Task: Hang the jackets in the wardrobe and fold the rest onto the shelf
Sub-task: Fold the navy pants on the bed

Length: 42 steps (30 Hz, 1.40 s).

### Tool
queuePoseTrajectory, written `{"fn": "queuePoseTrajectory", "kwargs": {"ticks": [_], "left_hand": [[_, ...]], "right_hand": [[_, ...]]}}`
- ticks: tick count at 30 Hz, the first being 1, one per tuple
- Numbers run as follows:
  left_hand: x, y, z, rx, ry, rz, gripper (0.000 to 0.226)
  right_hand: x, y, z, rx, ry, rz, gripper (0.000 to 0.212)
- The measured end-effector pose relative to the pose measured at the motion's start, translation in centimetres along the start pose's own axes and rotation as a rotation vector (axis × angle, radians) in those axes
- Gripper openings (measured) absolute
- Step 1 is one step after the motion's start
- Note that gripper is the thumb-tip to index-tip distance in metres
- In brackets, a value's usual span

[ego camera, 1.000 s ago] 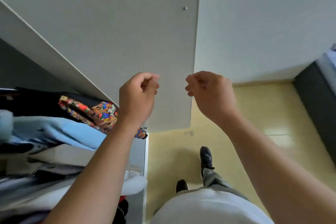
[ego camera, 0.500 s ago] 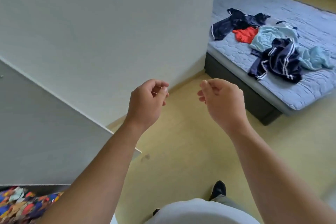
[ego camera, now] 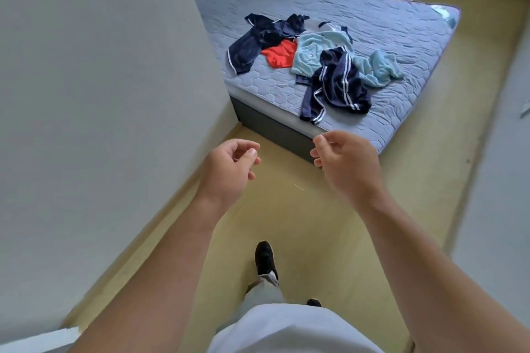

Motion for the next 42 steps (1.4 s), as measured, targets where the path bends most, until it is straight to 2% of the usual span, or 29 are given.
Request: {"fn": "queuePoseTrajectory", "kwargs": {"ticks": [10, 16, 26, 33, 35, 39, 42], "left_hand": [[-1.4, -8.1, 21.8, 0.254, -0.004, 0.041, 0.015], [-3.6, -12.6, 31.0, 0.382, -0.013, 0.087, 0.016], [-5.2, -25.0, 42.6, 0.523, 0.023, 0.211, 0.015], [-5.7, -33.2, 53.0, 0.513, 0.133, 0.366, 0.018], [-5.2, -35.2, 55.9, 0.511, 0.174, 0.395, 0.018], [-3.9, -39.3, 60.6, 0.52, 0.213, 0.445, 0.018], [-1.6, -41.9, 62.8, 0.526, 0.26, 0.441, 0.019]], "right_hand": [[-3.0, -1.7, 16.8, -0.084, -0.102, -0.201, 0.021], [-5.3, -2.0, 23.6, -0.131, -0.216, -0.255, 0.02], [-17.8, -1.4, 36.2, -0.086, -0.501, -0.255, 0.023], [-30.4, -3.5, 47.8, 0.062, -0.771, -0.119, 0.028], [-34.2, -4.1, 50.4, 0.057, -0.871, -0.033, 0.03], [-40.4, -6.2, 54.2, -0.077, -1.123, 0.375, 0.02], [-44.4, -8.3, 55.8, -0.142, -1.279, 0.629, 0.022]]}}
Point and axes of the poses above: each hand's wrist, its own z-axis towards the middle knuckle, its own y-axis out of the back of the hand, x = y × z, the point moved 9 cm from there along z, towards the middle knuckle, and after that the axes turned 3 degrees about y, right-handed, at the moved point
